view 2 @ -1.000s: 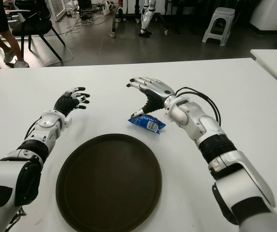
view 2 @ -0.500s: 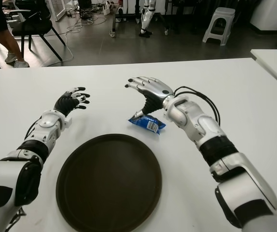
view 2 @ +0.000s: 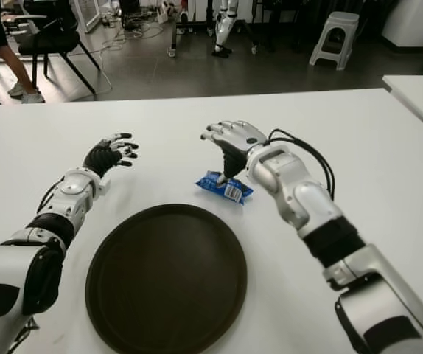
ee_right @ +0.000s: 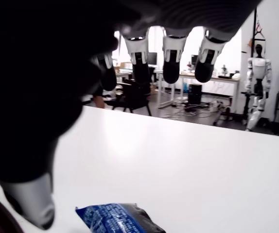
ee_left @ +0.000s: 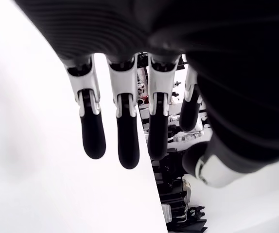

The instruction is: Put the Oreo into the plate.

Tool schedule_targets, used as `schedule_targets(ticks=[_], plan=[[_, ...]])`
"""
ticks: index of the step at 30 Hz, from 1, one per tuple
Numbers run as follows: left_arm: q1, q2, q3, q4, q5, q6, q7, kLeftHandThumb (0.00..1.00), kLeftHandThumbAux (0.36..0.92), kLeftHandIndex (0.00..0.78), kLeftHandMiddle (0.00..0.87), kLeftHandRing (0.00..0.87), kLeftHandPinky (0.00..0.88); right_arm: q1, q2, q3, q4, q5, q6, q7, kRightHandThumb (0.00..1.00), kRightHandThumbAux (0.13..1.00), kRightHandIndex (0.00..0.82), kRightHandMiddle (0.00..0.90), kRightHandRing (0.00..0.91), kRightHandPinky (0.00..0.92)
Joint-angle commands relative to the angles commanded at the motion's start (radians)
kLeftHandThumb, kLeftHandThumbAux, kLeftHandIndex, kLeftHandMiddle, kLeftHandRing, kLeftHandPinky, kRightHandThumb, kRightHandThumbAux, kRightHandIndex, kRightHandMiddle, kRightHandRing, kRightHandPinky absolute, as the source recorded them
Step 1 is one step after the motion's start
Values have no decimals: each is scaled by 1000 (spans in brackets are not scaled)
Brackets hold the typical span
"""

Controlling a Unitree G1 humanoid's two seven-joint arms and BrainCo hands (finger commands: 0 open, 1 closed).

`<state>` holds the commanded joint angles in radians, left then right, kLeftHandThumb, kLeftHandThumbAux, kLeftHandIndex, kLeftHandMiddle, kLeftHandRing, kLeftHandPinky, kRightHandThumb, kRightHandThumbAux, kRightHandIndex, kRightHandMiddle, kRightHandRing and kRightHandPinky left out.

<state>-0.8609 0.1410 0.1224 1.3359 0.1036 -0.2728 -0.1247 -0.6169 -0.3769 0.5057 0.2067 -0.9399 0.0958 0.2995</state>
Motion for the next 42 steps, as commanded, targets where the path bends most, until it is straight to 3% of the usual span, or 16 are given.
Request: schedule_targets(ticks=[8,25,35,42], plan=[[-1,-1,8,2,-5,9,-4,60,687,212,331,338,369,42,44,0,-25,-58,102,-89,0,760,0,0,0,0],[1,-4,15,0,-8,3,2,133,678,215,329,345,394,69,69,11,-46,-98,149,-131,0,770,0,0,0,4],[0,-5,17,0,-9,5,2,130,655,215,333,352,389,81,110,46,-39,-128,202,-95,0,760,20,28,18,34],[0,-4,14,0,-7,6,3,109,669,209,329,344,387,72,139,79,23,-142,222,-100,0,754,26,36,23,39]])
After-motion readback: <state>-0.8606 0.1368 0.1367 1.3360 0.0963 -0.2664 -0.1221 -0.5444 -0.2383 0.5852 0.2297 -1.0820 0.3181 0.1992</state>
